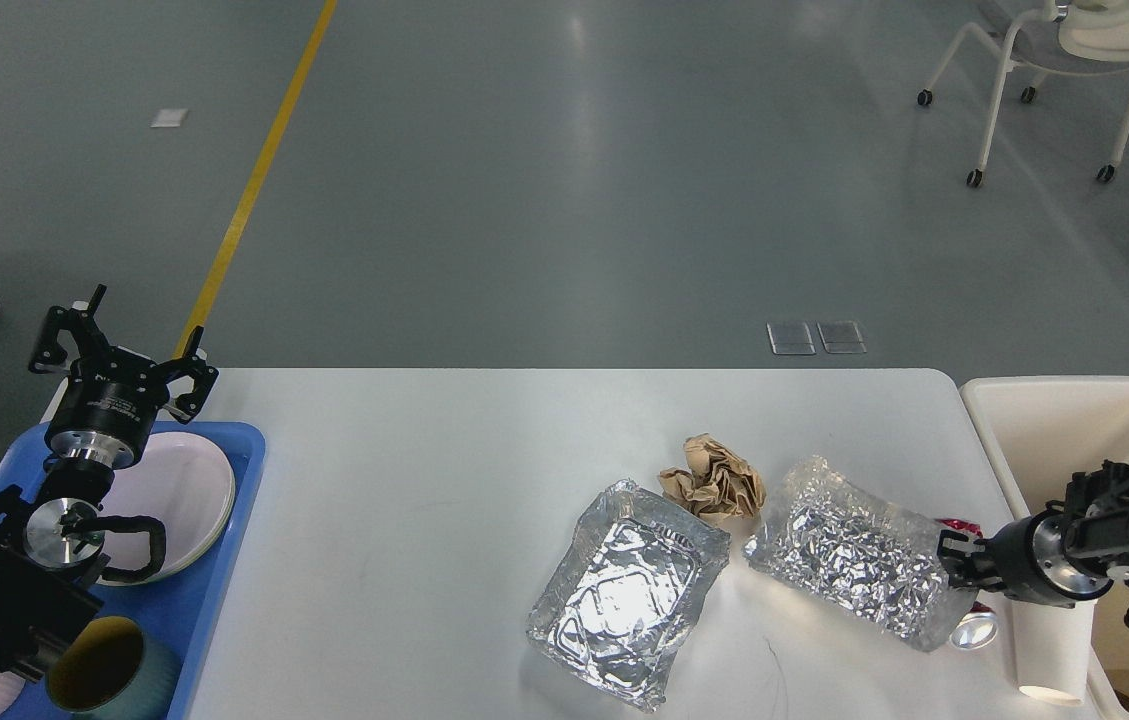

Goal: Tidy desktop
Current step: 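Lift the crinkled foil bag and drop it into the white bin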

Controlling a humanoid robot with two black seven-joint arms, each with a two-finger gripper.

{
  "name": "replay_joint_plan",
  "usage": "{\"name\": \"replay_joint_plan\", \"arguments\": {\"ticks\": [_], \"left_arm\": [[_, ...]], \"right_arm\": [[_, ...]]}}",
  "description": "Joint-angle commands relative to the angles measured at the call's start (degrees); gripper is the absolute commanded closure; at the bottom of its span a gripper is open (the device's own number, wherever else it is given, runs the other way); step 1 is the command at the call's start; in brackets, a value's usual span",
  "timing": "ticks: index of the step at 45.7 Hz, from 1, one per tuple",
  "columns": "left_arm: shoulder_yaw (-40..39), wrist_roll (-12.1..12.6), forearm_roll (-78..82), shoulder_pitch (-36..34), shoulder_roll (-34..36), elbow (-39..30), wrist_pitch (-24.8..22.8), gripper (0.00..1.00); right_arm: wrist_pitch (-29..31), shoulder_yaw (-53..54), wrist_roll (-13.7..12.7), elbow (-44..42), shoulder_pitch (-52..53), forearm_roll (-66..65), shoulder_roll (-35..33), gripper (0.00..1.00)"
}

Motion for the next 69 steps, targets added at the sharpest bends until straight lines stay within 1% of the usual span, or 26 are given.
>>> {"name": "replay_joint_plan", "arguments": {"ticks": [1, 4, 6, 9, 11, 14, 16, 19, 22, 24, 30, 33, 36, 40, 43, 46, 49, 52, 57, 61, 64, 69], "left_arm": [[0.0, 0.0, 0.0, 0.0, 0.0, 0.0, 0.0, 0.0], [0.0, 0.0, 0.0, 0.0, 0.0, 0.0, 0.0, 0.0], [-0.1, 0.0, 0.0, 0.0, 0.0, 0.0, 0.0, 0.0], [-0.1, 0.0, 0.0, 0.0, 0.0, 0.0, 0.0, 0.0], [0.0, 0.0, 0.0, 0.0, 0.0, 0.0, 0.0, 0.0], [-0.1, 0.0, 0.0, 0.0, 0.0, 0.0, 0.0, 0.0], [-0.1, 0.0, 0.0, 0.0, 0.0, 0.0, 0.0, 0.0], [-0.1, 0.0, 0.0, 0.0, 0.0, 0.0, 0.0, 0.0], [-0.1, 0.0, 0.0, 0.0, 0.0, 0.0, 0.0, 0.0], [-0.1, 0.0, 0.0, 0.1, 0.0, 0.0, 0.0, 0.0], [-0.1, 0.0, 0.0, 0.0, 0.0, 0.0, 0.0, 0.0], [-0.1, 0.0, 0.0, 0.0, 0.0, 0.0, 0.0, 0.0], [0.0, 0.0, 0.0, 0.0, 0.0, 0.0, 0.0, 0.0], [-0.1, 0.0, 0.0, 0.0, 0.0, 0.0, 0.0, 0.0], [0.0, 0.0, 0.0, 0.0, 0.0, 0.0, 0.0, 0.0], [0.0, 0.0, 0.0, 0.0, 0.0, 0.0, 0.0, 0.0], [0.0, 0.0, 0.0, 0.0, 0.0, 0.0, 0.0, 0.0], [0.0, 0.0, 0.0, 0.0, 0.0, 0.0, 0.0, 0.0], [0.0, 0.0, 0.0, 0.0, 0.0, 0.0, 0.0, 0.0], [0.0, 0.0, 0.0, 0.0, 0.0, 0.0, 0.0, 0.0], [0.0, 0.0, 0.0, 0.0, 0.0, 0.0, 0.0, 0.0], [0.0, 0.0, 0.0, 0.0, 0.0, 0.0, 0.0, 0.0]], "right_arm": [[3.6, -5.3, 0.7, 6.1, 11.6, -0.5, -3.7, 1.0], [5.9, -9.7, 1.5, 9.3, 20.2, -1.1, -5.7, 1.0], [8.3, -12.8, 2.6, 10.8, 26.3, -1.8, -6.3, 1.0], [14.0, -18.1, 5.2, 11.7, 36.6, -2.2, -6.6, 1.0], [19.9, -22.1, 7.8, 11.7, 45.4, -2.8, -6.5, 1.0], [26.3, -25.4, 10.3, 11.6, 55.9, -4.7, -6.2, 1.0], [29.9, -26.0, 11.0, 11.5, 62.1, -7.4, -6.2, 1.0], [34.1, -26.0, 11.5, 11.4, 69.3, -12.2, -6.2, 1.0], [37.1, -26.0, 11.5, 11.4, 73.9, -15.1, -6.3, 1.0], [38.0, -26.0, 11.5, 11.3, 75.4, -16.3, -6.3, 1.0], [38.0, -26.3, 11.5, 11.1, 75.9, -17.7, -6.5, 1.0], [37.2, -26.8, 11.3, 10.5, 74.4, -18.5, -6.7, 1.0], [34.9, -27.1, 11.0, 7.0, 69.4, -20.0, -8.1, 1.0], [28.6, -26.4, 10.9, -1.5, 57.1, -22.9, -12.2, 1.0], [22.7, -26.0, 10.9, -11.1, 44.3, -22.9, -14.0, 1.0], [18.5, -24.2, 11.0, -22.3, 30.9, -22.6, -14.8, 1.0], [16.3, -20.1, 11.2, -32.3, 16.4, -21.3, -16.4, 1.0], [15.0, -13.2, 11.0, -39.4, 2.8, -18.9, -17.3, 1.0], [12.3, -2.1, 9.6, -44.8, -13.9, -16.0, -17.0, 1.0], [10.0, 4.3, 6.6, -47.3, -21.1, -15.8, -15.1, 1.0], [7.9, 6.8, 5.0, -49.8, -25.4, -15.6, -12.9, 1.0], [5.9, 7.0, 4.5, -55.2, -33.3, -11.8, -9.3, 1.0]]}}
